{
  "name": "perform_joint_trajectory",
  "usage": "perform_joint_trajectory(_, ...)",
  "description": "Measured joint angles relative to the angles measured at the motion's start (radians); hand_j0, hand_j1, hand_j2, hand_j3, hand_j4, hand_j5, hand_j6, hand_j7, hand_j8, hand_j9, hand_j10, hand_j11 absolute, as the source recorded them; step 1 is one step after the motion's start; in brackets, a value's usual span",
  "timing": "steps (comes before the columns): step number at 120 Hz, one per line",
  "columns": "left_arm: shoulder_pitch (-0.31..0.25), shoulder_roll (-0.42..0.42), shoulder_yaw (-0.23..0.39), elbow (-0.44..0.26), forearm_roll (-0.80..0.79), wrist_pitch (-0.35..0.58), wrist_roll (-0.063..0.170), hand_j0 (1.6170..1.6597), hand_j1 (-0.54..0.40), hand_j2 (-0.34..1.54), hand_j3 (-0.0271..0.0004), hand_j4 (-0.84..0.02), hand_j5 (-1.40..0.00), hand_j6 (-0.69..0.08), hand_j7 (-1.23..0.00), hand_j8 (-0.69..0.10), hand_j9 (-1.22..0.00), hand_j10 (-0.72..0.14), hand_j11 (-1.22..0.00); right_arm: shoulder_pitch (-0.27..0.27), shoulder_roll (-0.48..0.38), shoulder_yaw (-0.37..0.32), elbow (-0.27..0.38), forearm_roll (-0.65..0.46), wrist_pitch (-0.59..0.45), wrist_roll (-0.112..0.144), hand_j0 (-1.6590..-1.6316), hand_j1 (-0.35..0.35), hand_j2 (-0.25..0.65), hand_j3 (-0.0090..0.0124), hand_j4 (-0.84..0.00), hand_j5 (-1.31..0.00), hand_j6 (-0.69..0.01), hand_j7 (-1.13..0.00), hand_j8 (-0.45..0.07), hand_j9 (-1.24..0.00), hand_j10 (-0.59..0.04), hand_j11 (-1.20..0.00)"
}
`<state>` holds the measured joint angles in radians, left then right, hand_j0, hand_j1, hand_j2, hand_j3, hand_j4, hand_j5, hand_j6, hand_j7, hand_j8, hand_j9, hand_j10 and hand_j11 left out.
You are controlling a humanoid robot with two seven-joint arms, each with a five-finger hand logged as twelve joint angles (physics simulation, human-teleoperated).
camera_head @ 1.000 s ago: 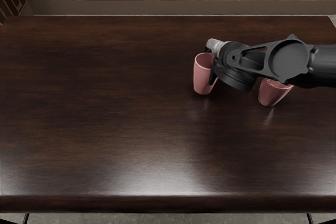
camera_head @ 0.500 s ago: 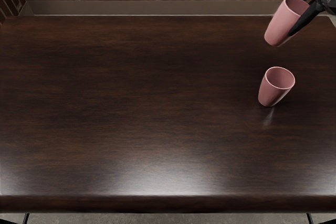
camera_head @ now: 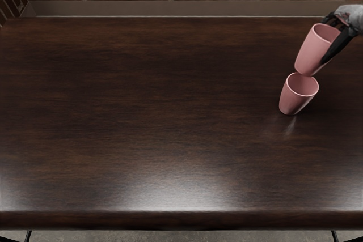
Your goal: Pick up cup and place in cup with right hand
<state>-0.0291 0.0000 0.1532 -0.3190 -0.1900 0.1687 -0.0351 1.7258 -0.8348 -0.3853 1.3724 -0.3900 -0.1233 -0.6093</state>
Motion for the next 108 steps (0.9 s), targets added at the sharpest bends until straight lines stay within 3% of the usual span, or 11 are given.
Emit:
perform_joint_trajectory(43, 0.000, 0.000, 0.000, 0.000, 0.000, 0.000, 0.000, 1.6581, 0.343, 0.00, -0.0002, -0.005, -0.01, -0.005, -0.01, -0.005, -0.01, -0.005, -0.01, 0.028, -0.096, -0.006, 0.107, 0.000, 0.034, 0.000, -1.6529, 0.132, 0.066, 0.0008, -0.257, -0.90, -0.193, -0.84, -0.226, -0.91, -0.496, -0.91)
perform_joint_trajectory(79, 0.000, 0.000, 0.000, 0.000, 0.000, 0.000, 0.000, 1.6581, 0.343, 0.00, -0.0002, -0.005, -0.01, -0.005, -0.01, -0.005, -0.01, -0.005, -0.01, 0.031, -0.106, -0.002, 0.141, 0.000, 0.037, 0.000, -1.6539, 0.105, 0.045, 0.0009, -0.291, -0.86, -0.221, -0.81, -0.254, -0.87, -0.511, -0.88)
perform_joint_trajectory(88, 0.000, 0.000, 0.000, 0.000, 0.000, 0.000, 0.000, 1.6581, 0.343, 0.00, -0.0002, -0.005, -0.01, -0.005, -0.01, -0.005, -0.01, -0.005, -0.01, 0.030, -0.105, -0.003, 0.140, -0.002, 0.033, -0.001, -1.6552, 0.069, 0.022, 0.0000, -0.292, -0.71, -0.240, -0.68, -0.264, -0.72, -0.443, -0.73)
perform_joint_trajectory(108, 0.000, 0.000, 0.000, 0.000, 0.000, 0.000, 0.000, 1.6581, 0.343, 0.00, -0.0001, -0.005, -0.01, -0.005, -0.01, -0.005, -0.01, -0.005, -0.01, 0.030, -0.107, -0.002, 0.136, -0.005, 0.027, -0.001, -1.6568, -0.128, 0.005, 0.0000, -0.162, -0.36, -0.140, -0.34, -0.149, -0.36, -0.228, -0.36)
